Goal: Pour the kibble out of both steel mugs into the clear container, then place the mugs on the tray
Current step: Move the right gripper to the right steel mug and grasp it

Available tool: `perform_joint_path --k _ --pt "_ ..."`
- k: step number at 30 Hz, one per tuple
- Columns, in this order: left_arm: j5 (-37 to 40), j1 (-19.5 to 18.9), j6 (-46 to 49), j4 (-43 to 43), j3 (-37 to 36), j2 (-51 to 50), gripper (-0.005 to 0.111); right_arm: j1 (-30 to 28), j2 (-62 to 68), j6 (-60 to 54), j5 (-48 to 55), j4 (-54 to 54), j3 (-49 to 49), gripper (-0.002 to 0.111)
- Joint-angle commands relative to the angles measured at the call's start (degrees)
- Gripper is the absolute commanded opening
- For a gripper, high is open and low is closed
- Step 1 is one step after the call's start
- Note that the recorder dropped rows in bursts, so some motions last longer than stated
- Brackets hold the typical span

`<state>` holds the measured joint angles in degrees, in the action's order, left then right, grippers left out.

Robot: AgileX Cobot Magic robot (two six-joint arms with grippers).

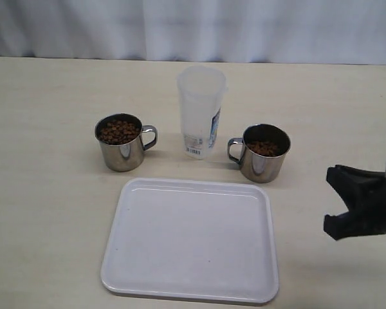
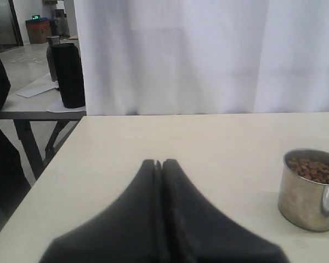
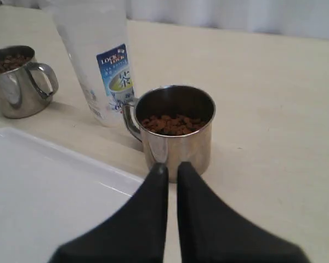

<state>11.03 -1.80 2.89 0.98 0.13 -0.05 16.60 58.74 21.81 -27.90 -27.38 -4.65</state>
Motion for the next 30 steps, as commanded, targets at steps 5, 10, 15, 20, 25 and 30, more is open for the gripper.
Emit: perform_joint_path --k 5,10,15,20,25,30 --pt "-0.2 0.6 -0.2 -0.2 -0.1 0.0 0.0 0.2 19.0 -4.7 -2.0 1.3 -11.1 0.032" --pt "-0.2 0.6 -0.2 -0.2 -0.1 0.0 0.0 0.2 26.5 -4.9 -3.7 1.3 -14.5 0.091" --pt "-0.2 0.6 -0.2 -0.2 -0.1 0.0 0.0 0.2 33.6 -6.6 -7.8 0.8 -15.9 0.1" --pt "-0.2 0.6 -0.2 -0.2 -0.1 0.0 0.0 0.2 38.5 -11.5 -13.9 0.8 -17.4 0.1" --pt "-0.2 0.6 -0.2 -0.2 -0.1 0.0 0.0 0.0 43.2 -18.6 -17.5 3.1 -18.5 0.1" --pt "-0.2 0.6 -0.2 -0.2 -0.1 0.0 0.0 -2.5 48.0 -19.6 -24.4 3.1 -19.4 0.1"
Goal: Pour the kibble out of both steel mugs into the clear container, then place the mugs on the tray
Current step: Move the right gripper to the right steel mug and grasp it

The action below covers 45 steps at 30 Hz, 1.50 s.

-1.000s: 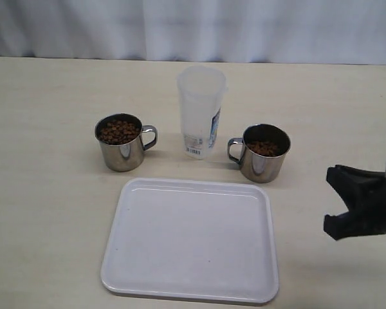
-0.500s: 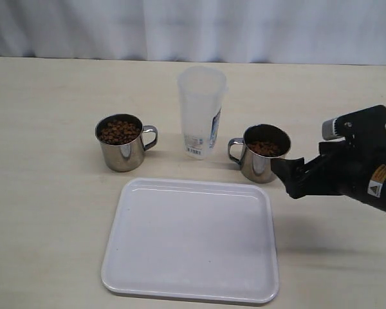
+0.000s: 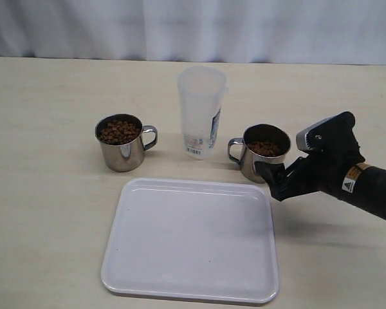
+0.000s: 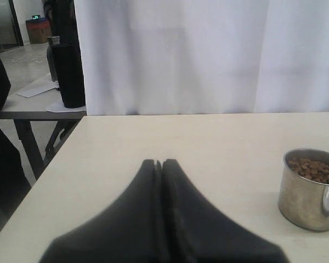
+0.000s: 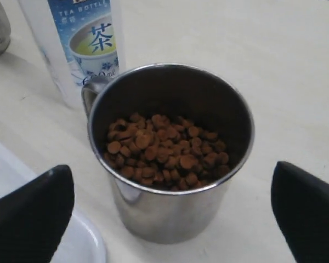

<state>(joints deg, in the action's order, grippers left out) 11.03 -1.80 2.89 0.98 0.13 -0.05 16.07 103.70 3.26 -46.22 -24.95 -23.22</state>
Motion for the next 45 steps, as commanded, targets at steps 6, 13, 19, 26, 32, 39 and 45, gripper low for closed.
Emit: perform_joint_path --k 6,13,19,26,32,39,45 --pt "-0.7 0.6 -0.2 -0.2 -0.1 0.0 0.0 -4.9 7.3 0.0 -11.7 -1.5 -2.2 0.1" --pt "-0.7 0.6 -0.2 -0.2 -0.1 0.0 0.0 -4.9 13.4 1.0 -14.2 -2.7 -6.7 0.1" --pt "-0.7 0.6 -0.2 -0.2 -0.1 0.0 0.0 -4.9 21.0 -2.3 -23.7 -2.7 -10.3 0.1" --pt "-0.7 0.6 -0.2 -0.2 -0.1 0.0 0.0 -4.9 26.4 -3.3 -23.7 -3.0 -13.9 0.1" --pt "-0.5 0.6 -0.2 -0.2 -0.1 0.0 0.0 -4.9 26.5 -3.3 -23.7 -3.0 -15.4 0.1" --pt "-0.2 0.6 -0.2 -0.2 -0.1 0.0 0.0 -4.8 25.3 -3.3 -23.7 -3.2 -16.0 0.1" --pt "-0.2 0.6 -0.2 -0.2 -0.1 0.0 0.0 -4.8 24.6 -3.3 -23.7 -3.2 -16.0 0.1"
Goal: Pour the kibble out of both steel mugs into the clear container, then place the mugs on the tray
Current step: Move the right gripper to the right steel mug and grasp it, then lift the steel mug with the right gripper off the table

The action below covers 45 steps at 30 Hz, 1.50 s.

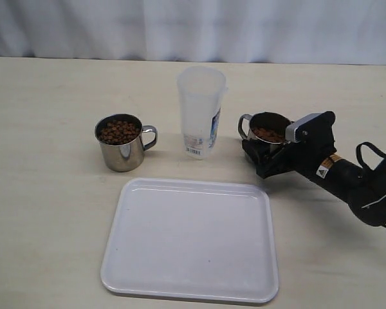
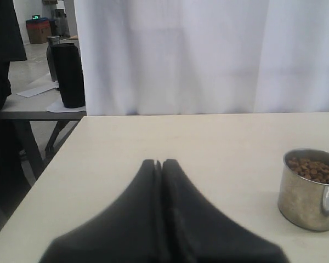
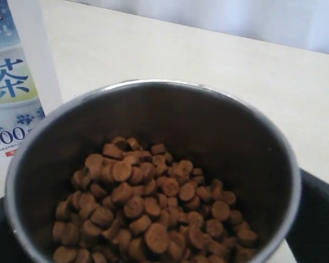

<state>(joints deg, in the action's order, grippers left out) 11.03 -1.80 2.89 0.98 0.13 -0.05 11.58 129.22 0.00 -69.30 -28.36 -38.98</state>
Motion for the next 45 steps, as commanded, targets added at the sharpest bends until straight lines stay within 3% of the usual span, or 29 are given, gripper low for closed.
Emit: perform_joint_path --k 1,6,13,22,27,30,37,45 --pt "-0.2 0.6 -0.2 -0.2 -0.1 0.0 0.0 -0.3 -1.0 0.0 -0.7 0.2 -0.2 0.1" --pt "-0.2 0.6 -0.2 -0.2 -0.1 0.0 0.0 -0.3 -0.9 0.0 -0.7 -0.8 -0.3 0.099" --pt "-0.7 0.6 -0.2 -0.2 -0.1 0.0 0.0 -0.3 -0.9 1.3 -0.7 -0.7 -0.3 0.036" --pt "-0.7 0.6 -0.2 -0.2 -0.1 0.0 0.0 -0.3 -3.4 2.2 -0.7 -3.4 1.0 0.005" --pt "-0.7 0.6 -0.2 -0.2 -0.1 0.0 0.0 -0.3 -11.3 1.0 -0.7 -3.6 6.7 0.004" --pt "-0.7 0.6 -0.2 -0.2 -0.1 0.0 0.0 -0.3 -19.8 0.9 -0.6 1.7 11.3 0.004" --pt "-0.3 0.6 -0.2 -0.2 -0.1 0.0 0.0 -0.3 -40.7 -0.4 21.8 12.6 17.7 0.004" --pt "-0.3 0.6 -0.2 -0.2 -0.1 0.0 0.0 -0.1 -51.8 1.3 29.1 12.8 21.6 0.004"
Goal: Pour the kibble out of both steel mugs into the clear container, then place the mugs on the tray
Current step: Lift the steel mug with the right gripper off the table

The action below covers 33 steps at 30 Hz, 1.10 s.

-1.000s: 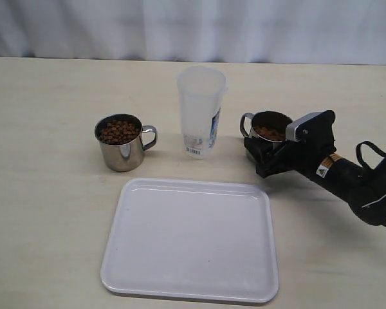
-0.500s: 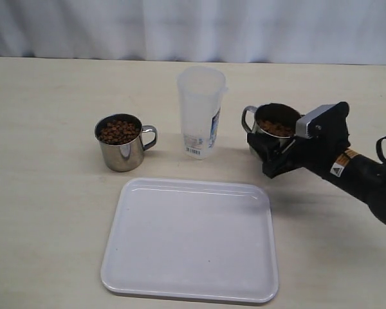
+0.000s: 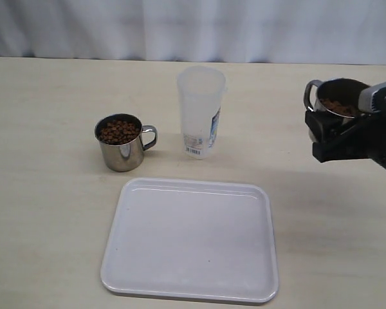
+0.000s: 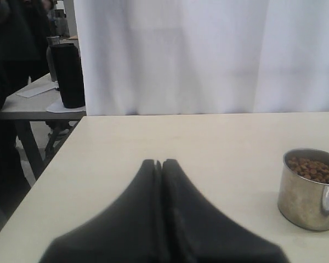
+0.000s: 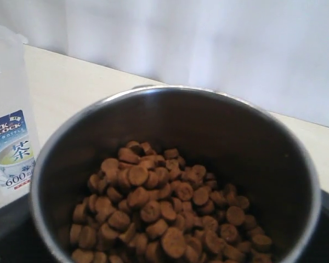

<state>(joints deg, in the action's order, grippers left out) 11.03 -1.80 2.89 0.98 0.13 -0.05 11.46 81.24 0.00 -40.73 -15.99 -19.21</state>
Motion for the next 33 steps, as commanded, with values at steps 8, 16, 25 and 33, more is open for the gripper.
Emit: perform_joint_path --k 8,16,25,33 --pt "-0.3 0.6 -0.2 -0.2 -0.1 0.0 0.0 0.0 -5.6 1.3 0.7 0.4 4.5 0.004" --pt "-0.3 0.6 -0.2 -0.2 -0.1 0.0 0.0 -0.1 -5.7 5.2 3.1 -0.6 4.9 0.004" --pt "-0.6 0.6 -0.2 -0.2 -0.1 0.0 0.0 -10.0 -7.7 37.2 7.7 -38.7 -0.6 0.005" --pt "-0.7 0.6 -0.2 -0.2 -0.1 0.0 0.0 -7.8 -9.4 33.6 15.9 -33.0 -2.1 0.005"
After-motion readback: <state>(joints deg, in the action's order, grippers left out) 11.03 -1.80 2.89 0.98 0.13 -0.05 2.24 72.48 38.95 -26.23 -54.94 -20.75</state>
